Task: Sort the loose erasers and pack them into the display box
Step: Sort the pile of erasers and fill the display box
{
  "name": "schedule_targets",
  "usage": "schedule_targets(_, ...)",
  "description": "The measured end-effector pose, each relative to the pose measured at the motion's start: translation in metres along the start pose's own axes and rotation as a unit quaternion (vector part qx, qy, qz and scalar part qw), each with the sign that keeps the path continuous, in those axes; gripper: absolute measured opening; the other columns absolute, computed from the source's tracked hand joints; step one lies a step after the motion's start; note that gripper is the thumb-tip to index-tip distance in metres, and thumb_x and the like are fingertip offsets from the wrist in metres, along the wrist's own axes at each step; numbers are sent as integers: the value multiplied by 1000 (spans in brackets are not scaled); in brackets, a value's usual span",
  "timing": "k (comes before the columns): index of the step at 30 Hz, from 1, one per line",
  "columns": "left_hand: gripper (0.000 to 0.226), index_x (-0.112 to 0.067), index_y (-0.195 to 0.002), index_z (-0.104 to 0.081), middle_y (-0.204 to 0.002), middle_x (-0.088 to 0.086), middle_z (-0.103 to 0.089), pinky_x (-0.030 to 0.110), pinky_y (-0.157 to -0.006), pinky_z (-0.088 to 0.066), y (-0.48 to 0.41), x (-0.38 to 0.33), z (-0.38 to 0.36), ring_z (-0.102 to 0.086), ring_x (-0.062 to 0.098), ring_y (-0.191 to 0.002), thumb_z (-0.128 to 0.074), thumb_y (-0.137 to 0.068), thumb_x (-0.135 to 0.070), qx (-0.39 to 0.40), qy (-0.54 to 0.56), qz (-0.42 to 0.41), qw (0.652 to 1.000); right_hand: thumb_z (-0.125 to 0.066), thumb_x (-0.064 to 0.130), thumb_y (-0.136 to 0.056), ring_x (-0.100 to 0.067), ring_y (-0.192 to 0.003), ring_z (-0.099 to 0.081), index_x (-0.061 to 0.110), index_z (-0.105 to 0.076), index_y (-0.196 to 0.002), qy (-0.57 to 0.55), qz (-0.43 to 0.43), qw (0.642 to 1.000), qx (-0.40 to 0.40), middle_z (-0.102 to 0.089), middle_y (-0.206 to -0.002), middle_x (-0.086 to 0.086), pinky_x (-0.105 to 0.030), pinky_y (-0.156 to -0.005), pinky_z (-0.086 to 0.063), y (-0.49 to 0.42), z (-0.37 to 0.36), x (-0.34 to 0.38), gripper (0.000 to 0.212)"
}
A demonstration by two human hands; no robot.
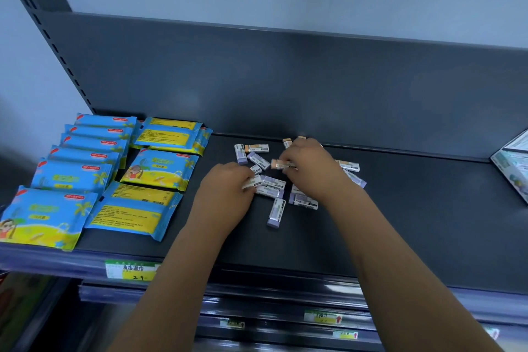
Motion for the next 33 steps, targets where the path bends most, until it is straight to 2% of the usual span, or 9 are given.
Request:
schedule_targets(3, 22, -19, -103, -74, -98, -2, -67, 37, -77, -50, 1, 2, 0, -57, 23, -96, -68, -82, -14, -2, 37, 22, 999, -68, 19, -89, -16, -97, -51, 21, -69, -106, -73, -6, 996, -53, -54, -99, 7, -29, -80, -42, 8, 16, -2, 17)
schedule_targets(6, 22, -22, -100, -74, -95, -3, -66, 36, -75, -50, 0, 3, -1, -58, 21, -94, -66, -81, -14, 2, 45, 33, 998, -70, 18, -88, -12, -92, -53, 22, -69, -105, -121, -8, 989, -81, -58, -97, 8, -28, -80, -44, 23, 28, 3, 17)
schedule_targets(13, 23, -22, -105, -74, -99, -4, -67, 29, -77, -43, 2, -11, 5, -56, 20, -96, -72, -83, -16, -28, 69, 10, 997, -71, 12, -84, -17, -98, -56, 21, -72, -103, -125, -45, 985, -106, -64, -98, 5, -29, -82, -45, 65, 29, 2, 21)
schedule_targets(17, 29, -20, -107, -75, -102, -5, -70, 6, -81, -31, -6, -30, 1, -55, 14, -99, -75, -80, -8, -28, 95, -32, 995, -74, 11, -82, -16, -102, -57, 20, -73, -107, -109, -80, 983, -126, -66, -103, 5, -26, -85, -43, 85, 31, -20, 27)
schedule_targets(19, 32, -20, -109, -76, -103, -6, -70, 2, -82, -31, -9, -38, -5, -54, 10, -100, -74, -80, -6, -21, 108, -30, 993, -74, 8, -81, -18, -102, -56, 19, -74, -107, -102, -107, 977, -154, -66, -104, 4, -27, -85, -43, 97, 37, -38, 28)
schedule_targets(24, 30, -20, -109, -75, -103, -7, -68, 19, -85, -44, -16, -72, -27, -57, 8, -97, -74, -81, -9, 6, 130, -39, 991, -76, 9, -82, -20, -98, -56, 17, -74, -109, -72, -153, 968, -188, -64, -104, 3, -23, -82, -37, 120, 55, -89, 28)
schedule_targets(27, 28, -18, -106, -75, -100, -9, -64, 4, -81, -39, -21, -103, -39, -56, -2, -87, -74, -81, -5, 8, 155, -31, 987, -75, 8, -81, -18, -96, -55, 20, -74, -109, -76, -143, 969, -185, -64, -103, 5, -22, -81, -38, 131, 64, -114, 30)
schedule_targets(29, 27, -16, -101, -76, -98, -10, -65, 0, -80, -36, -26, -128, -50, -57, -1, -87, -75, -79, -2, -9, 174, -23, 984, -73, 8, -82, -17, -94, -55, 22, -73, -108, -77, -141, 970, -183, -64, -102, 7, -23, -79, -39, 140, 71, -136, 30)
schedule_targets(33, 28, -19, -98, -77, -95, -8, -68, 16, -84, -45, -32, -183, -80, -61, 5, -90, -77, -75, -3, -27, 166, -31, 985, -69, 11, -84, -16, -88, -52, 24, -73, -104, -86, -156, 965, -192, -61, -97, 8, -25, -73, -38, 164, 91, -189, 24)
Point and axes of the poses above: each hand's wrist, its own y-axis away from the middle knuckle, its own z-axis out of the back of the hand, x = y × z, the point moved 9 cm from there along -y, towards the middle knuckle
